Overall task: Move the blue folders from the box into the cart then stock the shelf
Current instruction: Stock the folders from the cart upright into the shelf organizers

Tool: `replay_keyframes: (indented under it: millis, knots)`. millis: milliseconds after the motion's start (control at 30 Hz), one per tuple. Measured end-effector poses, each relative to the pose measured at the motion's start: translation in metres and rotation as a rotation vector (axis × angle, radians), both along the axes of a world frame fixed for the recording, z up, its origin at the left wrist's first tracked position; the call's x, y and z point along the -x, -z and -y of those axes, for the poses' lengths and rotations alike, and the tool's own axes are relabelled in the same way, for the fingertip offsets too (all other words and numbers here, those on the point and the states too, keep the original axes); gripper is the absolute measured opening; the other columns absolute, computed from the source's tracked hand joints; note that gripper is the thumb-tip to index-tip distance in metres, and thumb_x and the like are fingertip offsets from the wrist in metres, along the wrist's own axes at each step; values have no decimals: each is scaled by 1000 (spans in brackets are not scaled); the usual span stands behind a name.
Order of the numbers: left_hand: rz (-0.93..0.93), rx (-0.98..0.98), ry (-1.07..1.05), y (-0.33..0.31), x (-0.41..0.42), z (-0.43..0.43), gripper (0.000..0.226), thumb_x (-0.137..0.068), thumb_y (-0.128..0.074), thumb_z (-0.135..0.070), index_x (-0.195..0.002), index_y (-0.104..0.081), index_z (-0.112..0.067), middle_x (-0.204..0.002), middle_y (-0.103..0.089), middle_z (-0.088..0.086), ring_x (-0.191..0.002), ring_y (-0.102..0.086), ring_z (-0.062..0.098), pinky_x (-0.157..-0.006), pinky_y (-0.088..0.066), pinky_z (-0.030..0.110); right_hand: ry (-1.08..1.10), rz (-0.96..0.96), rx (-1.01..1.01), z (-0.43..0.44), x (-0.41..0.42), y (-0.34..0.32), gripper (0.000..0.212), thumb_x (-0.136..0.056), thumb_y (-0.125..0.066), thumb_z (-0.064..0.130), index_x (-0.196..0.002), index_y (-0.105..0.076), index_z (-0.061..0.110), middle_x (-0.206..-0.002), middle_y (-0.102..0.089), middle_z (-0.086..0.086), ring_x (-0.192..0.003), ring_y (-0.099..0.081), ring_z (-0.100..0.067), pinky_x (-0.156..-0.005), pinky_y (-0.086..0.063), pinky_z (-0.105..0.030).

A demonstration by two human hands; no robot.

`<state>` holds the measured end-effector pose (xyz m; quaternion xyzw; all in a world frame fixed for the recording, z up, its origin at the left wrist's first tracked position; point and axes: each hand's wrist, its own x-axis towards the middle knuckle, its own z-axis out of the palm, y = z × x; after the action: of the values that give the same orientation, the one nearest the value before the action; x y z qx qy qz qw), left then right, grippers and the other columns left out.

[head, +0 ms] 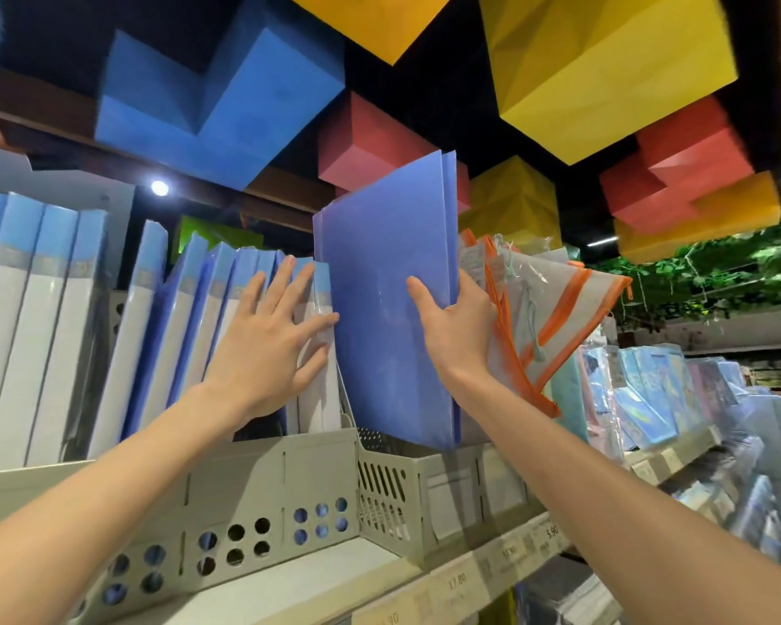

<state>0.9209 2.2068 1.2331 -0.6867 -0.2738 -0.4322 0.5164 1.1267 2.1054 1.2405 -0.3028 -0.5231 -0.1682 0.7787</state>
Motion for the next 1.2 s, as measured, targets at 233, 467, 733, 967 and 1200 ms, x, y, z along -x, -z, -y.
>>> replay_keyframes:
  millis: [233,467,733,967,1200]
  knots:
    - [3,36,19,1,0,1,54,-96,-33,-55,-137,-61,-34,-166,-20,14,-156,-7,32,-124,-12,56,-95,-30,44,-2,-6,-5,22,-90,-73,24,-111,-69,18,-100,-72,12,-83,-64,14,-66,-48,-5]
    - [2,8,26,1,-3,-3,55,-96,-31,-55,-138,-60,-34,-165,-22,15,-155,-9,33,-123,-14,57,-113,-75,100,-6,-23,-2,21,-89,-73,34,-108,-65,34,-100,-70,20,-94,-69,-2,-80,-59,-26]
    - [-15,22,37,0,-4,-2,53,-97,-33,-52,-137,-61,-31,-165,-23,16,-155,-9,34,-123,-14,56,-45,-5,93,-10,-2,3,16,-92,-70,28,-107,-65,24,-94,-67,18,-82,-63,14,-61,-48,-7]
    - [-25,27,30,0,-2,0,52,-97,-34,-51,-137,-61,-32,-165,-23,17,-155,-9,34,-123,-14,56,-79,-81,89,-18,-7,20,29,-92,-70,26,-118,-68,15,-108,-73,6,-92,-66,6,-67,-49,-4]
    - [-24,47,16,-1,-2,-1,54,-97,-30,-53,-141,-57,-35,-166,-19,15,-156,-3,31,-124,-11,55,-59,-103,103,-16,-17,33,32,-94,-67,28,-124,-64,18,-109,-69,11,-80,-61,15,-59,-44,1]
